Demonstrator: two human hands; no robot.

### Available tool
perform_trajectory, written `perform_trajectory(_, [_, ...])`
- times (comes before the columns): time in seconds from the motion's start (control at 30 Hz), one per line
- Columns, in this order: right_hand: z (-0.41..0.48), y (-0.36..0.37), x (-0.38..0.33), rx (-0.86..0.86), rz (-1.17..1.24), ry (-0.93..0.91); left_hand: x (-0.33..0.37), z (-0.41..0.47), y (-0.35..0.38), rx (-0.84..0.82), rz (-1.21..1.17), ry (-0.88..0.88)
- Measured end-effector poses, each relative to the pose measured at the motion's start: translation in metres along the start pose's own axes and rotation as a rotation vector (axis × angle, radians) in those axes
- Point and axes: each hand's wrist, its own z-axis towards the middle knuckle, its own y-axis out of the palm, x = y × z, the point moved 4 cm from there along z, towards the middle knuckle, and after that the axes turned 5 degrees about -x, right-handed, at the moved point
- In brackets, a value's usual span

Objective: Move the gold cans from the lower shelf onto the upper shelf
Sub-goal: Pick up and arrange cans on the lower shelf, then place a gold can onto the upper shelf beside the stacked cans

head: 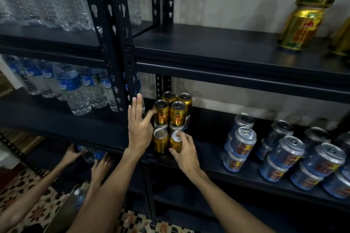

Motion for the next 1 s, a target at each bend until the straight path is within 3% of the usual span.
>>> perform_trajectory(0.33, [-0.016, -0.031, -0.007, 0.119, 0.038, -0.13, 0.004, -0.001, -0.006, 0.046, 0.011, 0.001])
perform_trajectory(0.8, [-0.06, -0.163, -0.11, 0.415, 0.117, -0.473, 0.108, 0.108, -0.12, 0.534, -0.32, 0.121])
perform_trajectory(0.9, [-0.075, -0.195, -0.134, 0.509, 0.123, -0.554, 0.13, 0.138, -0.136, 0.485, -0.371, 0.08])
perform_trajectory(1.0, [-0.088, -0.234, -0.156, 0.63, 0.096, -0.614, 0.144, 0.164, -0.132, 0.312, -0.423, 0.031])
